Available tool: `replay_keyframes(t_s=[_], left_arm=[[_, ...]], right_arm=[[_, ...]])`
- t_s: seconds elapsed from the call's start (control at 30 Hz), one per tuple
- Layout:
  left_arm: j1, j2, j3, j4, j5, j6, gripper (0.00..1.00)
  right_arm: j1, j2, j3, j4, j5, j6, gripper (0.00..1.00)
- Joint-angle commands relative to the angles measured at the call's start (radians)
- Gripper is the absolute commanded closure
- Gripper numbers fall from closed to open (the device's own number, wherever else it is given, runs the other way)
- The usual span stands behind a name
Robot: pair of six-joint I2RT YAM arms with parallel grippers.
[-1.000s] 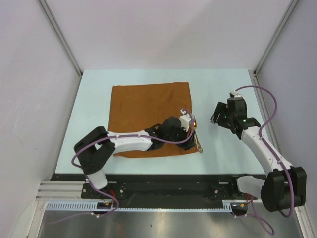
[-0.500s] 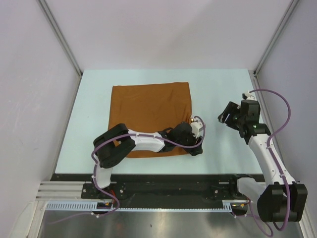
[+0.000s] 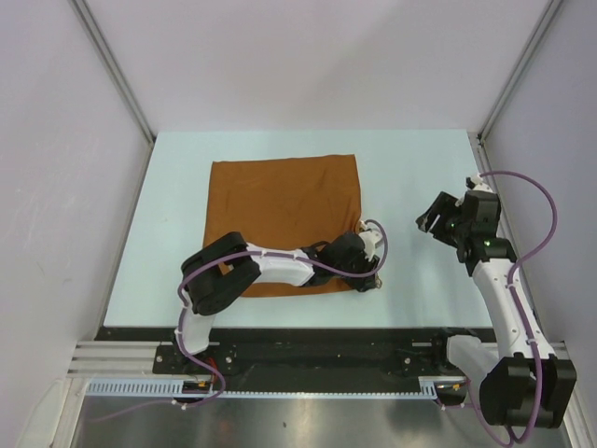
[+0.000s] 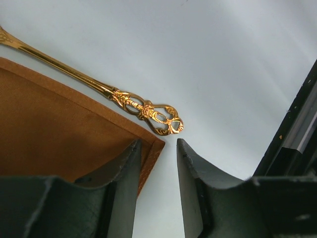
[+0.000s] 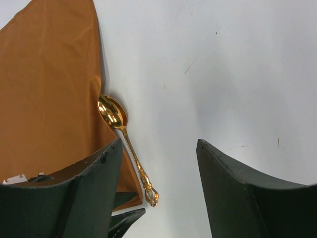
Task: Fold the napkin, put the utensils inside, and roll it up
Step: Fold the napkin at the center of the board.
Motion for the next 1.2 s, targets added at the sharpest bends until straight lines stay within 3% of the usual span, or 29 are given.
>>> replay_keyframes(t_s=[0.0,0.27,0.63,0.87,1.17], left_arm=[[-0.020,0.027,0.046,-0.056,-0.061,-0.030,0.60],[-0.048,0.060,0.084,-0.134,-0.147,-0.040,0.57],[-0.068,0.100,0.140,-0.301,-0.313,-0.112,0.72],[-0.068,0.101,0.138,-0.295,-0.299,-0.112,1.00],[-0.068,-0.158,-0.038,-0.122,-0.221,-0.063,1.00]], right_arm=[[-0.011,-0.033,-0.004,0.008,-0.025,-0.018,0.33],[-0.023,-0.056,-0.001,0.008,-0.034,-0.024,0.33],[-0.042,-0.080,0.002,0.009,-0.051,-0.027,0.33],[-0.053,-0.093,0.000,0.009,-0.055,-0.032,0.33],[-0.059,-0.084,-0.015,0.029,-0.077,-0.032,0.32]])
